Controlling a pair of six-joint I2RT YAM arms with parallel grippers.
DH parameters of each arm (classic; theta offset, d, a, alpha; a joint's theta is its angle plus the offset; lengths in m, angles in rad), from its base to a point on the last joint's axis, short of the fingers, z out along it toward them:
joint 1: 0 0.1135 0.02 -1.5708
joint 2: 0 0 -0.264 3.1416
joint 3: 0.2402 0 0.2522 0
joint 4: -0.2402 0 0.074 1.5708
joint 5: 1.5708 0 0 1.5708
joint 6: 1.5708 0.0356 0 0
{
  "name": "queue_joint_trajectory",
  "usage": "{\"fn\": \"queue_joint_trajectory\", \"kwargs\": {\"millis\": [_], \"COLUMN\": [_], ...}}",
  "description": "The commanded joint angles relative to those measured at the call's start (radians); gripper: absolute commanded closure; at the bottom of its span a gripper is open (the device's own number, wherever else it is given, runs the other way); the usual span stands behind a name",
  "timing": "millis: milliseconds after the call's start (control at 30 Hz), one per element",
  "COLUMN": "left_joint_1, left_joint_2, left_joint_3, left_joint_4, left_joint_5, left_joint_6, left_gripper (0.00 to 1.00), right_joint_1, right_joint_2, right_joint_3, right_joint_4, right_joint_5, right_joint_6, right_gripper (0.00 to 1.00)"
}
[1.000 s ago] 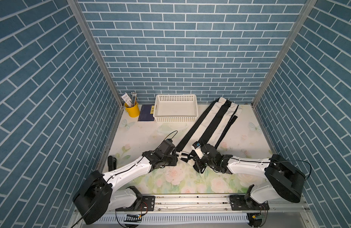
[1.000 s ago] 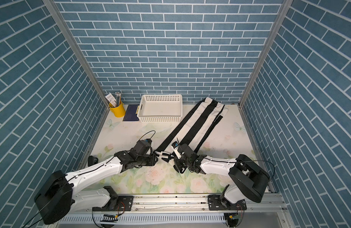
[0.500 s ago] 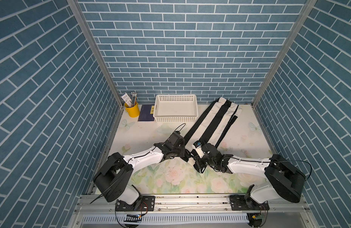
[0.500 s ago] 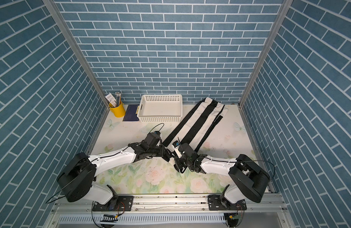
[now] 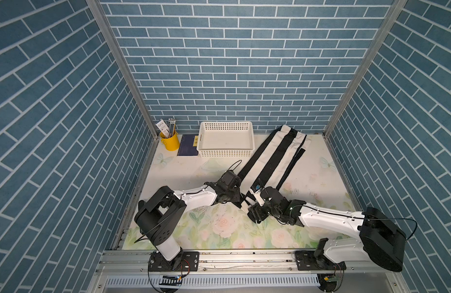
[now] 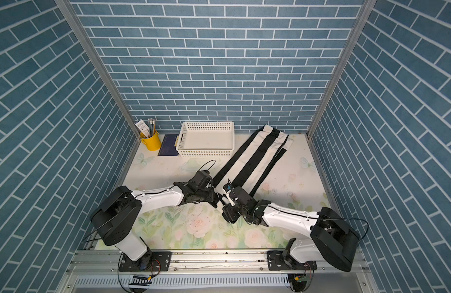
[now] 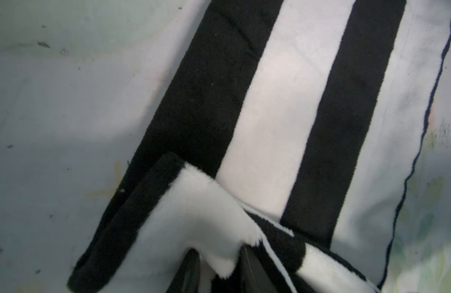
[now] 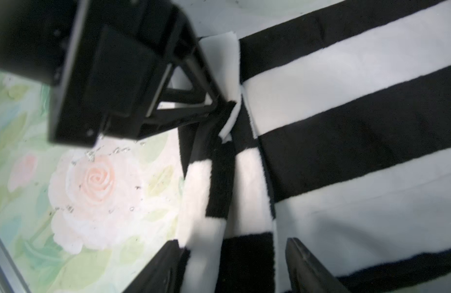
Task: Roll up the pillowcase
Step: Roll the pillowcase at the center of the board.
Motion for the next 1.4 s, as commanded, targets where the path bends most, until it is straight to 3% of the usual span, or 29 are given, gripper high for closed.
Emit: {"fn": "queue_joint_trajectory", "kwargs": {"millis": [0, 233, 467, 600, 733, 800, 900, 1033, 1200, 1367], "left_joint_1": [-0.003, -0.003, -0.003, -0.003, -0.003, -0.003, -0.004, -0.003, -0.002, 0.001], "left_joint_2": [0.013, 0.012, 0.007, 0.008, 0.013, 0.014, 0.015, 0.014, 0.015, 0.019], "left_joint_3": [0.024, 0.037, 0.034, 0.029, 0.035, 0.035, 0.035, 0.038, 0.037, 0.037], "left_joint_4": [-0.007, -0.012, -0.015, -0.019, -0.022, -0.021, -0.018, -0.023, -0.029, -0.036], "left_joint_5": [-0.017, -0.018, -0.020, -0.031, -0.033, -0.033, -0.032, -0.034, -0.039, -0.047], "left_joint_6": [-0.007, -0.005, -0.008, -0.018, -0.025, -0.027, -0.029, -0.026, -0.025, -0.021], "left_gripper": [0.68, 0.64, 0.63, 0.63, 0.64, 0.64, 0.64, 0.64, 0.64, 0.65], "right_joint_1": [0.019, -0.005, -0.063, -0.066, -0.063, -0.046, 0.002, 0.017, -0.030, -0.080], "right_joint_2": [0.008, 0.038, 0.055, 0.037, -0.027, -0.045, 0.001, 0.074, 0.132, 0.159], "right_joint_3": [0.021, 0.022, 0.052, 0.087, 0.092, 0.088, 0.092, 0.078, 0.101, 0.115], "right_joint_4": [-0.096, -0.167, -0.195, -0.192, -0.144, -0.122, -0.130, -0.150, -0.233, -0.224], "right_joint_5": [0.057, 0.255, 0.373, 0.362, 0.182, 0.082, 0.038, 0.066, 0.271, 0.315], "right_joint_6": [0.013, 0.090, 0.098, 0.033, -0.014, -0.027, -0.032, -0.013, 0.020, 0.012], "right_gripper": [0.29, 0.31, 0.34, 0.37, 0.38, 0.33, 0.32, 0.30, 0.30, 0.30]}}
